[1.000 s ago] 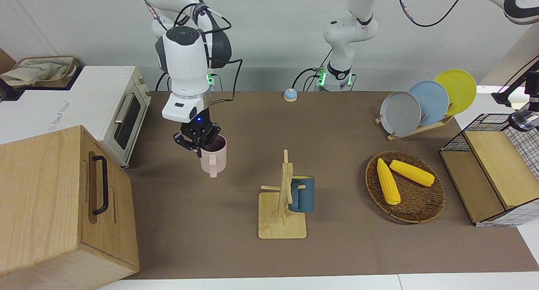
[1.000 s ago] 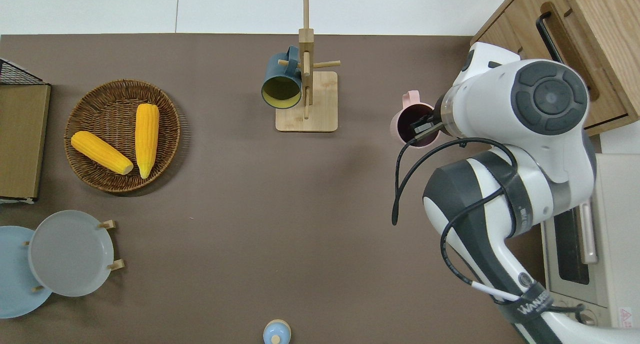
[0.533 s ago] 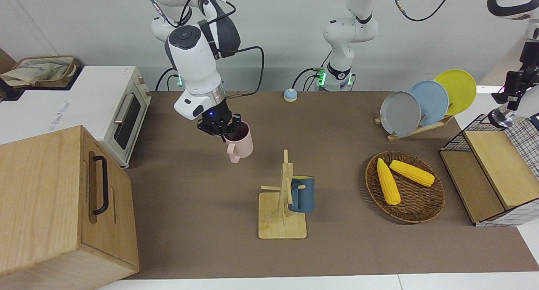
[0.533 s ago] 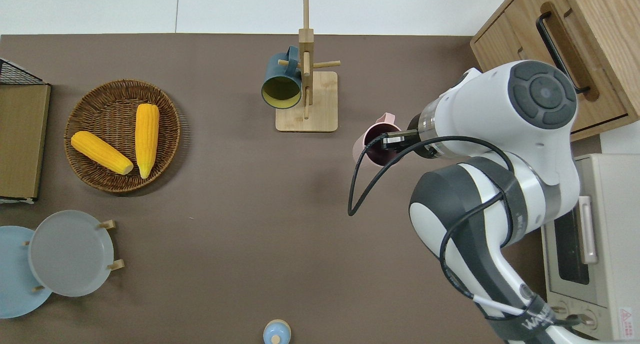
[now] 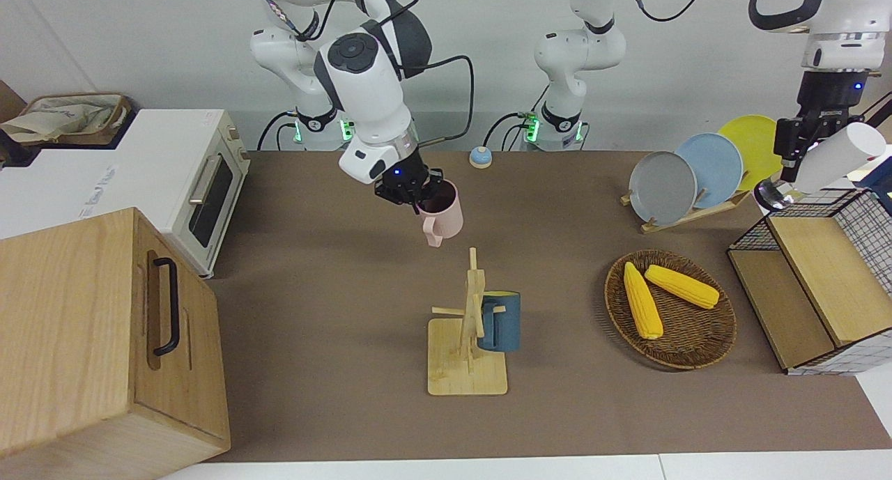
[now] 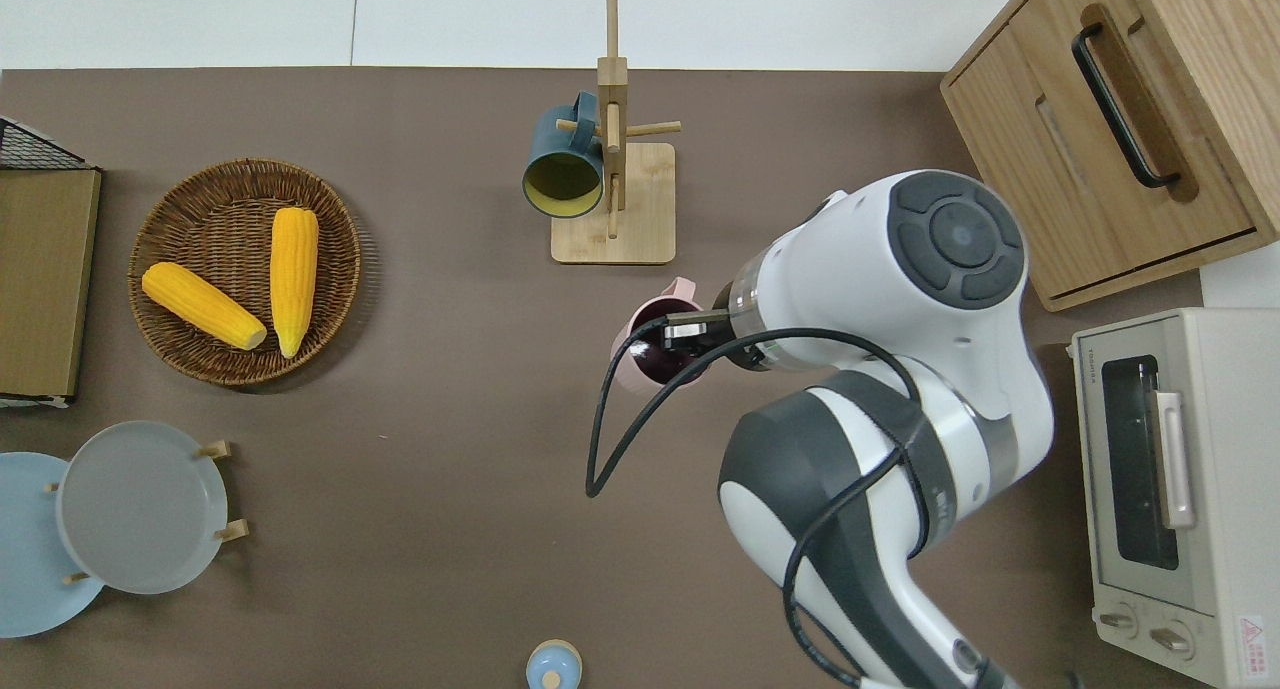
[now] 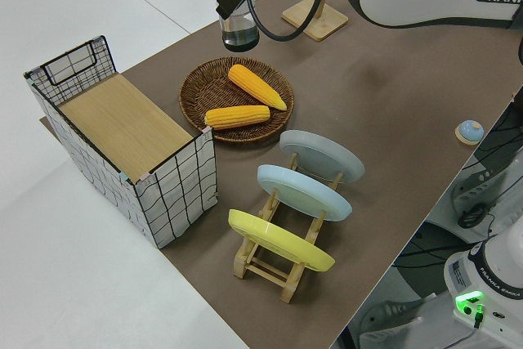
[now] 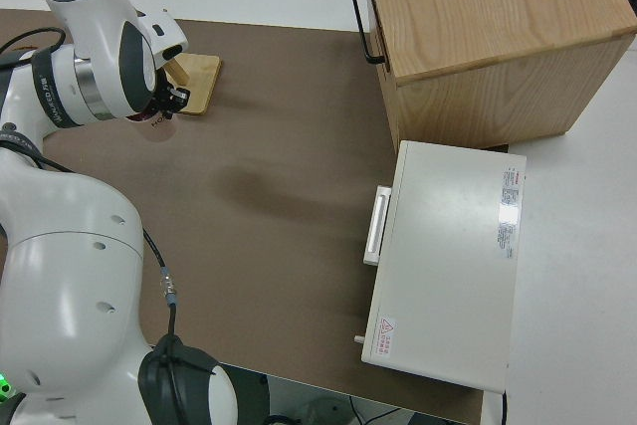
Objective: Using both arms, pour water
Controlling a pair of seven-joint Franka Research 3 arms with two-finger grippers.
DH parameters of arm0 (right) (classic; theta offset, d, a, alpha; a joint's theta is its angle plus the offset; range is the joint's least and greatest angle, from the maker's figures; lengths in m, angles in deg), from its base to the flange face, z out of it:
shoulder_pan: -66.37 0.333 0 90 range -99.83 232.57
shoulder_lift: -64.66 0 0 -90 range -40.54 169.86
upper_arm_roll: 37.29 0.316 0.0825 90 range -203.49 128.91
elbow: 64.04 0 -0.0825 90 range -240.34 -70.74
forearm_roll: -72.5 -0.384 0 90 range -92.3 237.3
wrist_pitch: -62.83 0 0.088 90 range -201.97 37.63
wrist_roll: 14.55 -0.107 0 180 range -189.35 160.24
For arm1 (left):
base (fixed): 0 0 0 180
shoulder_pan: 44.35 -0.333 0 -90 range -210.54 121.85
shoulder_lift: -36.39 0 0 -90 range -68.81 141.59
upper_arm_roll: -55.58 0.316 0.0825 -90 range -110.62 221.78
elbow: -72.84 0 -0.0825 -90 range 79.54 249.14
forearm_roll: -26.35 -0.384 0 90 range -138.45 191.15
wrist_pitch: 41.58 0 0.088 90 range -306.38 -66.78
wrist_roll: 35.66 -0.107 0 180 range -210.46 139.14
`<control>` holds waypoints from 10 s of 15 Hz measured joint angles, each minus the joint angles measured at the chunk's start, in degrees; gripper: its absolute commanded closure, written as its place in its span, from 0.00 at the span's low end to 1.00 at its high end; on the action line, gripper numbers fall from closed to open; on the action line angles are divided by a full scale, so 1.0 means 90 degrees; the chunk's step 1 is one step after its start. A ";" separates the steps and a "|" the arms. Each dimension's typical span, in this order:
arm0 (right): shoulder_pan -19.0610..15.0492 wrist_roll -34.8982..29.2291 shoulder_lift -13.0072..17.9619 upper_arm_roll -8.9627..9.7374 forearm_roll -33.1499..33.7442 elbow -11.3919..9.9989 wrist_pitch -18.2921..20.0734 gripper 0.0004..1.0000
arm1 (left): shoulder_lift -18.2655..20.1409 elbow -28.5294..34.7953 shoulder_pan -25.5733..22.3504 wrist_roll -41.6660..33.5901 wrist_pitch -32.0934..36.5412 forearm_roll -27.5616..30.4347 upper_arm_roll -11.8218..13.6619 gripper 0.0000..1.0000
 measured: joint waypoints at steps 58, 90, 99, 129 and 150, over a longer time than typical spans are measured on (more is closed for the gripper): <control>0.1771 -0.1838 -0.3045 0.0114 0.1405 0.3225 0.1110 0.01 | 0.2318 0.4026 0.0003 0.2589 -0.1117 -0.1080 -0.2208 1.00; -0.0563 0.2326 0.0441 -0.2260 0.1428 0.0817 0.2256 0.01 | 0.3071 0.5546 0.1903 0.2742 -0.0928 -0.0626 -0.2064 1.00; -0.0555 0.2326 0.0776 -0.2260 0.1427 0.1054 0.2169 0.01 | 0.2258 0.5247 0.1932 0.2741 -0.0926 -0.0625 -0.2194 1.00; -0.0540 0.2326 0.0799 -0.2061 0.1170 0.1192 0.2303 0.01 | 0.0405 0.3074 0.1925 0.2747 0.1553 -0.0627 -0.2187 1.00; -0.0540 0.2326 0.0799 -0.2061 0.1168 0.1192 0.2303 0.01 | 0.0446 0.2997 0.1925 0.3056 0.1933 -0.0694 -0.2158 1.00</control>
